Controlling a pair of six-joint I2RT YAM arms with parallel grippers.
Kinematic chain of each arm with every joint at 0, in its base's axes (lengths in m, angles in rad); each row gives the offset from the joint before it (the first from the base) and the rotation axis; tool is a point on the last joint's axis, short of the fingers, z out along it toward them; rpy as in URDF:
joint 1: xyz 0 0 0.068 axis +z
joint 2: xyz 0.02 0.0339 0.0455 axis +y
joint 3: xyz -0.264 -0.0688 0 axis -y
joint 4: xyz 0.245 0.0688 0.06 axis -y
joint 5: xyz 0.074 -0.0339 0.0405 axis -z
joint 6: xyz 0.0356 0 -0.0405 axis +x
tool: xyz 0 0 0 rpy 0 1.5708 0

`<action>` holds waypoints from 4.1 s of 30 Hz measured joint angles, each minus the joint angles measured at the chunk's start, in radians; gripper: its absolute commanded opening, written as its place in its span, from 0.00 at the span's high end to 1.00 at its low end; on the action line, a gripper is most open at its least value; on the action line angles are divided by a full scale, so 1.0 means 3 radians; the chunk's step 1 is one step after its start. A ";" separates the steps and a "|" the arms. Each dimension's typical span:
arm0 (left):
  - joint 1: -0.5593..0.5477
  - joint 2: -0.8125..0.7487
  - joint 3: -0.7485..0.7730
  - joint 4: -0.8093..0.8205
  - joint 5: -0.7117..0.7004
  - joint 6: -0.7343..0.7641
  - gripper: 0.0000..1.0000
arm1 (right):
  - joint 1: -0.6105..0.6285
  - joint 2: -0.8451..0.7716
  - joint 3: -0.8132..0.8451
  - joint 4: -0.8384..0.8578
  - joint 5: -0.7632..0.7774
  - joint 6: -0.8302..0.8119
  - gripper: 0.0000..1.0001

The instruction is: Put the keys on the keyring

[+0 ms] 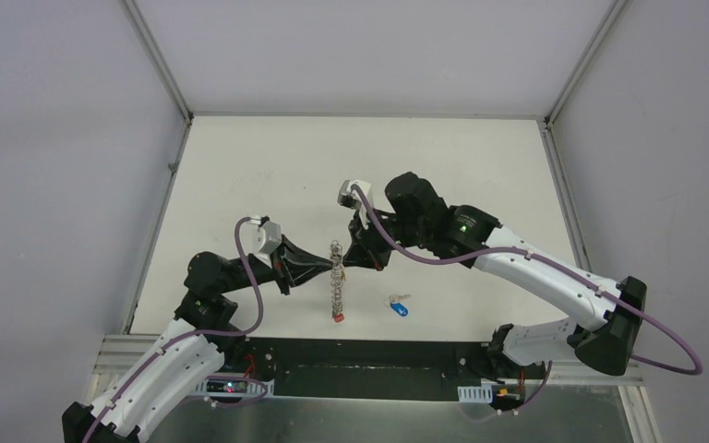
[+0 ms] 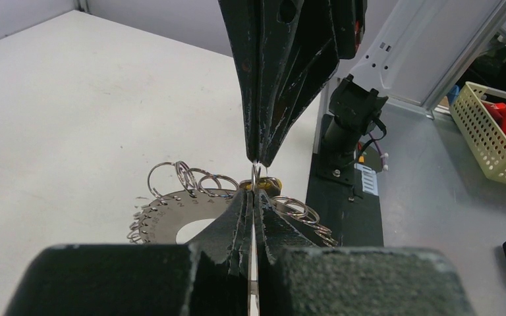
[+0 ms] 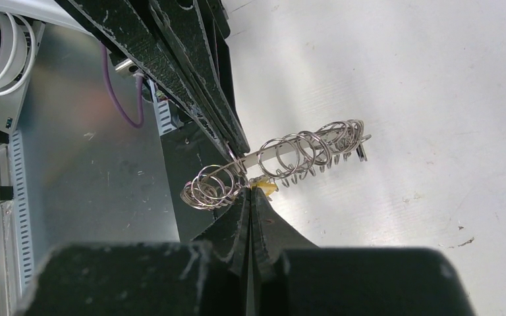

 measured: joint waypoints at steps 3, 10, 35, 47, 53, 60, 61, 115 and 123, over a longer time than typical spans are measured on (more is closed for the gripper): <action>0.0000 0.0006 0.0000 0.0000 0.0000 0.0000 1.00 | 0.0003 -0.0001 -0.0006 0.0000 0.0010 -0.0001 0.84; 0.0000 0.0006 0.0000 0.0038 -0.0001 0.0000 1.00 | 0.0005 -0.0142 -0.0142 0.0027 0.0121 -0.0028 0.38; 0.0000 0.0117 0.0000 0.0446 0.0170 -0.0017 1.00 | 0.0005 -0.0954 -0.1400 0.2174 -0.0483 -0.0230 0.56; 0.0000 0.0117 0.0000 0.0507 0.0182 -0.0062 1.00 | 0.0005 -0.0712 -0.1400 0.2369 -0.0520 -0.0159 0.71; 0.0000 0.0117 0.0000 0.0506 0.0189 -0.0064 1.00 | 0.0005 -0.0652 -0.1400 0.2397 -0.0521 -0.0135 0.85; 0.0000 0.0117 0.0000 0.0509 0.0205 -0.0076 1.00 | 0.0003 -0.0622 -0.1400 0.2417 -0.0515 -0.0135 1.00; 0.0000 0.0117 0.0000 0.0509 0.0206 -0.0078 1.00 | 0.0003 -0.0622 -0.1400 0.2417 -0.0512 -0.0134 1.00; -0.0726 0.1265 0.0662 -0.0504 0.0261 0.1437 0.73 | 0.0004 -0.0317 -0.0454 -0.0425 -0.0132 -0.1269 1.00; -0.0857 0.1456 0.0656 -0.0440 0.0167 0.1513 0.80 | 0.0004 -0.0328 -0.0463 -0.0401 -0.0136 -0.1256 1.00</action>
